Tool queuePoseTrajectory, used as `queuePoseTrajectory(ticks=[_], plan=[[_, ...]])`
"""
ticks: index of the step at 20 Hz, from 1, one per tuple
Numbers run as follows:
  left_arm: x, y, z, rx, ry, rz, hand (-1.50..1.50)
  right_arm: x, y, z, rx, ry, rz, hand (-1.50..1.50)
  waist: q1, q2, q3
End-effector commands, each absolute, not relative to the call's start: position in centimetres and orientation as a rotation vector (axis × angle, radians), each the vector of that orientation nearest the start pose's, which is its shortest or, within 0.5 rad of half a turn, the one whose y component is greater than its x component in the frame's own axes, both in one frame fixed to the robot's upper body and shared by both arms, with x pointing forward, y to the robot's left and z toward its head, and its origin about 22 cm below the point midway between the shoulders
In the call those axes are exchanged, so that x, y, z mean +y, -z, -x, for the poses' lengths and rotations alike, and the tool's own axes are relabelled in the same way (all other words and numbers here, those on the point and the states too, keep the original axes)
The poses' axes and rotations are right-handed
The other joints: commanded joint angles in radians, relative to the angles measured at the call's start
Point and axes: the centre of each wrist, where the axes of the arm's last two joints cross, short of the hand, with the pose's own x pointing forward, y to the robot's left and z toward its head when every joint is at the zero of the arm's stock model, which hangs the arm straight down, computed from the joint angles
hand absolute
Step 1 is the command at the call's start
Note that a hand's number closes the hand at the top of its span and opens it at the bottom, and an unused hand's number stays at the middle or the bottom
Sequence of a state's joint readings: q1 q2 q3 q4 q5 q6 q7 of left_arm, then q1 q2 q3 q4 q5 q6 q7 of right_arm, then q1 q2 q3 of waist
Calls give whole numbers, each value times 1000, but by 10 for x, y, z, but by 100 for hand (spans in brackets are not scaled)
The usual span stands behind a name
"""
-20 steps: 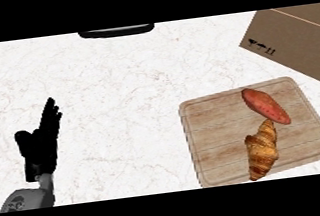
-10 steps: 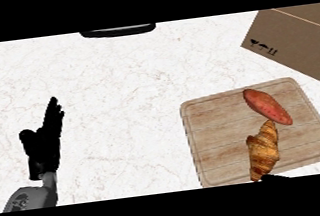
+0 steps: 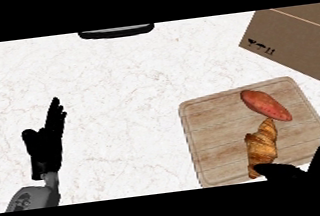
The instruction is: Pick the croissant from the cutting board and place it in the cardboard box
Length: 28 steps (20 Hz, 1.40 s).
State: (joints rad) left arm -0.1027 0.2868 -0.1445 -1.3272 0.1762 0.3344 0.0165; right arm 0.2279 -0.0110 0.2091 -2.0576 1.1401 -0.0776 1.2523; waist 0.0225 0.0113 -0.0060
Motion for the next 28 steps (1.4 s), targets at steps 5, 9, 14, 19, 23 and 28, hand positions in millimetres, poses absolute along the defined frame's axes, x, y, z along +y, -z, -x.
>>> queuePoseTrajectory(ticks=[5, 9, 14, 19, 23, 28], plan=[[273, 23, -266, -1399, -43, -319, 0, -210, -81, -204, -373, 3, 1098, -150, -9, -1, 2], [274, 29, -259, -1383, -51, -300, 0, -208, -72, -205, -336, -35, 1096, -150, -8, -5, 2], [269, 23, -269, -1386, -48, -319, 0, -212, -72, -220, -324, -38, 1093, -150, -12, -3, 3], [275, 21, -271, -1392, -57, -297, 0, -209, -60, -223, -296, -60, 1082, -150, -16, -7, 3], [272, 29, -265, -1391, -57, -314, 0, -212, -58, -229, -284, -49, 1073, -150, -16, -7, 3], [269, 35, -257, -1400, -54, -306, 0, -215, -58, -237, -281, -34, 1052, -150, -14, -9, 4]])
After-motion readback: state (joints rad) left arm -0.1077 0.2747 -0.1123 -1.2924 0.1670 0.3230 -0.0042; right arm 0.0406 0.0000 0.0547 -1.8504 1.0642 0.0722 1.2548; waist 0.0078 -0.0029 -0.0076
